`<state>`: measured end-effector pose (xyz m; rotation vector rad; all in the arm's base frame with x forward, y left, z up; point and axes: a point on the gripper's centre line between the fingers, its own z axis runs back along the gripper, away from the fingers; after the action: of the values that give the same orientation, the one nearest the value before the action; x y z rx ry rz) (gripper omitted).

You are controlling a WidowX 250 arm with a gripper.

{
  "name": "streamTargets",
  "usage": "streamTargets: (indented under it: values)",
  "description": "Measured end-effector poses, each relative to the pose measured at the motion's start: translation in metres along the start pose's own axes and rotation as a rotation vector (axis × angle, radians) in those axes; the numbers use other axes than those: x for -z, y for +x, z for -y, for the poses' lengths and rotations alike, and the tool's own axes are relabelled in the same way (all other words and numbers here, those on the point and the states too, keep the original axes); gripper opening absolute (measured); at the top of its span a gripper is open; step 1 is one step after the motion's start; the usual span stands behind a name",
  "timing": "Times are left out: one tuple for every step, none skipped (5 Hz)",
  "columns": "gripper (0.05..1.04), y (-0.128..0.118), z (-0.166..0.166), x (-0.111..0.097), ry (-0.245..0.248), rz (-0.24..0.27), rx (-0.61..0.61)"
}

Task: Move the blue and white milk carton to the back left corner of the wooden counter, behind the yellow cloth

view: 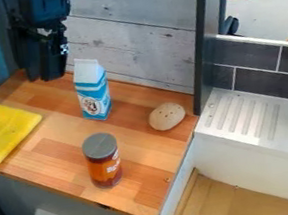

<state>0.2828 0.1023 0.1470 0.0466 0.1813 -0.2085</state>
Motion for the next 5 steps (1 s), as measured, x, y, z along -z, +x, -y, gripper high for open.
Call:
streamTargets:
  values:
    - [1.0,0.001,0.001,0.009,-0.018,-0.024,-0.007]
    - [1.0,0.018,-0.003,0.005,0.006,0.106,-0.169]
    - [1.0,0.03,-0.01,0.0,0.036,0.225,-0.325]
    - [1.0,0.038,-0.019,0.0,0.016,0.297,-0.449]
    - [1.0,0.047,-0.025,0.004,-0.02,0.32,-0.536]
